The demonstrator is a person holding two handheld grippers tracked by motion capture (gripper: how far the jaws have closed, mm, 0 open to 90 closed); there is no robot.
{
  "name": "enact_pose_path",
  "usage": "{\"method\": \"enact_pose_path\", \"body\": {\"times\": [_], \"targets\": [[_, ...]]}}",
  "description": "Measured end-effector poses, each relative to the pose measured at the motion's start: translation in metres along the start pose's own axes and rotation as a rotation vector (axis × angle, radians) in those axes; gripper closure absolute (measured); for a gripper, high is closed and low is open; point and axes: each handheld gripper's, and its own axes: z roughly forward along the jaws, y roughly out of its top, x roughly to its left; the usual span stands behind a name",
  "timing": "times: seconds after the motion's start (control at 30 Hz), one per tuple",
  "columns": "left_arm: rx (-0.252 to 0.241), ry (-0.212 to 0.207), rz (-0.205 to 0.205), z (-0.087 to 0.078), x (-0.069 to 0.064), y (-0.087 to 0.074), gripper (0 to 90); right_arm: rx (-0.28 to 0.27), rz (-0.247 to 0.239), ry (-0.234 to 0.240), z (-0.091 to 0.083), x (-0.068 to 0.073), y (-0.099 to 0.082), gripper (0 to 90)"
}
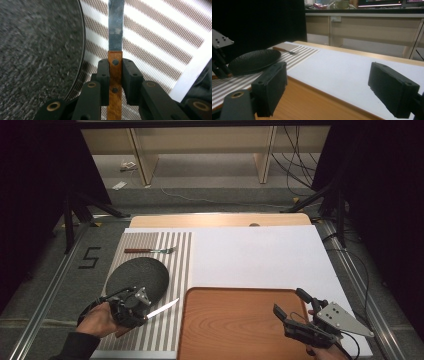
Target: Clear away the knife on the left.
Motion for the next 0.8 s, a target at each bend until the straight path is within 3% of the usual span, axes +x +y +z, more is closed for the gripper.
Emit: {"method": "enact_pose_path", "body": {"times": [0.37,0.5,0.8], "targets": [[-0.167,-0.064,-0.122,-0.015,-0.016,0.019,76.9,-0.001,-0.002,-0.001,0.0,0.0,0.0,16.6],[-0.204,-0.092,-0.14,-0.017,-0.03,0.03,76.9,-0.001,-0.001,-0.002,0.0,0.0,0.0,16.6],[-0.255,-0.142,-0.118,-0.018,-0.048,0.046,77.0,-0.001,-0.003,-0.001,0.0,0.0,0.0,16.6]]}}
